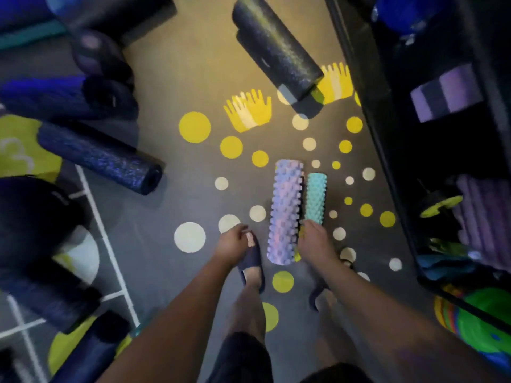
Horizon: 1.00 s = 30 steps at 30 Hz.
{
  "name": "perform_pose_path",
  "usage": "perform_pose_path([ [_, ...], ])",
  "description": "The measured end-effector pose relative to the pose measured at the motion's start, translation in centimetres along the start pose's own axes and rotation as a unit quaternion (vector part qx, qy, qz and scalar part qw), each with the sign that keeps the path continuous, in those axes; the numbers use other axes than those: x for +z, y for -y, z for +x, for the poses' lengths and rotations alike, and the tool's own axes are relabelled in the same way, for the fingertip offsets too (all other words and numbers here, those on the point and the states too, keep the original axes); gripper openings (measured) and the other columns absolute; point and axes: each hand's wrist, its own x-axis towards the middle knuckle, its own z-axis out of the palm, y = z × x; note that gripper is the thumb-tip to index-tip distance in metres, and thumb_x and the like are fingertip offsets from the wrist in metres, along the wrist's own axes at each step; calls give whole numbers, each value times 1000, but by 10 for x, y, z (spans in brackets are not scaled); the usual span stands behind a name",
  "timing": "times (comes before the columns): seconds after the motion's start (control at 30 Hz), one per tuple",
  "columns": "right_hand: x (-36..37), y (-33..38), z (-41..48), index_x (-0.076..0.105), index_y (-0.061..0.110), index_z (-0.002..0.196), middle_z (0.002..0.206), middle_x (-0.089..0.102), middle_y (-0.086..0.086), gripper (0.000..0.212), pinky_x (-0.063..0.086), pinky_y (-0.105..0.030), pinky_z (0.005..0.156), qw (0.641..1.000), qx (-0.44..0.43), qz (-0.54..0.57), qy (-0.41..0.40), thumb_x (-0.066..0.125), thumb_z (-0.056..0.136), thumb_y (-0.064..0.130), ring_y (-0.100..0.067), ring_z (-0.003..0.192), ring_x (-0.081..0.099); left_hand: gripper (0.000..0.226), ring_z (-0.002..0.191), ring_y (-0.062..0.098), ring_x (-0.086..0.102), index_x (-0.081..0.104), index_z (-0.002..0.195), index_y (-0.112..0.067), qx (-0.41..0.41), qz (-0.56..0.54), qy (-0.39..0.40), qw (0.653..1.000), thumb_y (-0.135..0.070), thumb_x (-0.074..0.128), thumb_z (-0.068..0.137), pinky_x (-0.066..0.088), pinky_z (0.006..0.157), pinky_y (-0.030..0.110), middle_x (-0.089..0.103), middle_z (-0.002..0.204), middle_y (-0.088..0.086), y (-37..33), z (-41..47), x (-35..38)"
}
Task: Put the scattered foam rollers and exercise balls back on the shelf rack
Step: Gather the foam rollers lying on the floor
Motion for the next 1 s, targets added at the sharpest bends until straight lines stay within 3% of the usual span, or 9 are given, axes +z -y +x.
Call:
perform_pose_path([
  [0.07,-9,55,5,53,7,140,142,55,-16,45,40,-37,105,1000,-27,-5,5,46,96,4,-34,132,49,40,130,33,56,56,144,-15,5,-31,-32,999,-15,44,106,40,100,30,63,141,13,13,-2,-39],
  [0.17,-15,146,15,54,7,140,137,59,-19,44,42,-38,103,997,-81,-2,-1,48,96,8,-35,130,52,41,116,33,65,53,144,-21,2,-121,-113,986,-18,44,105,49,98,37,71,122,12,36,-2,-94],
  [0.3,-11,248,27,57,5,127,125,62,-22,33,44,-42,95,986,-162,-28,4,46,97,8,-40,121,54,36,84,20,69,50,137,-24,-23,-305,-226,925,-11,44,104,48,80,29,72,103,5,58,2,-160],
  [0.43,-16,314,50,54,4,131,135,57,-20,36,43,-43,103,973,-217,-81,17,46,97,11,-38,129,49,22,71,16,65,44,128,-21,-51,-399,-299,865,-19,47,106,51,79,37,68,92,4,84,19,-203],
  [0.6,-30,370,83,58,6,118,120,60,-19,32,45,-49,101,958,-249,-141,3,49,91,21,-41,122,51,25,75,29,66,35,121,-33,-85,-425,-299,850,-34,51,102,54,87,49,64,80,0,100,33,-239],
  [0.7,-41,419,95,54,7,128,127,60,-19,38,41,-47,103,948,-243,-203,30,52,94,24,-41,126,50,30,83,33,68,33,120,-40,-108,-437,-306,839,-45,50,96,54,88,51,65,83,0,101,38,-277],
  [0.8,-39,472,119,46,5,138,136,56,-20,45,41,-44,104,951,-239,-178,88,53,97,22,-39,131,48,25,72,25,63,38,128,-32,-135,-485,-337,795,-28,49,106,50,75,39,64,86,5,105,63,-320],
  [0.93,-25,526,177,43,1,143,141,53,-21,51,37,-42,108,944,-274,-148,112,55,98,22,-40,132,46,35,80,37,67,35,126,-41,-169,-471,-335,798,-46,49,94,54,80,52,63,82,4,118,135,-363],
  [1.0,-23,541,199,42,1,147,146,51,-19,55,33,-39,112,946,-282,-114,109,57,98,22,-36,137,45,39,75,31,63,35,132,-38,-171,-488,-339,786,-43,49,96,54,81,50,62,76,0,120,167,-378],
])
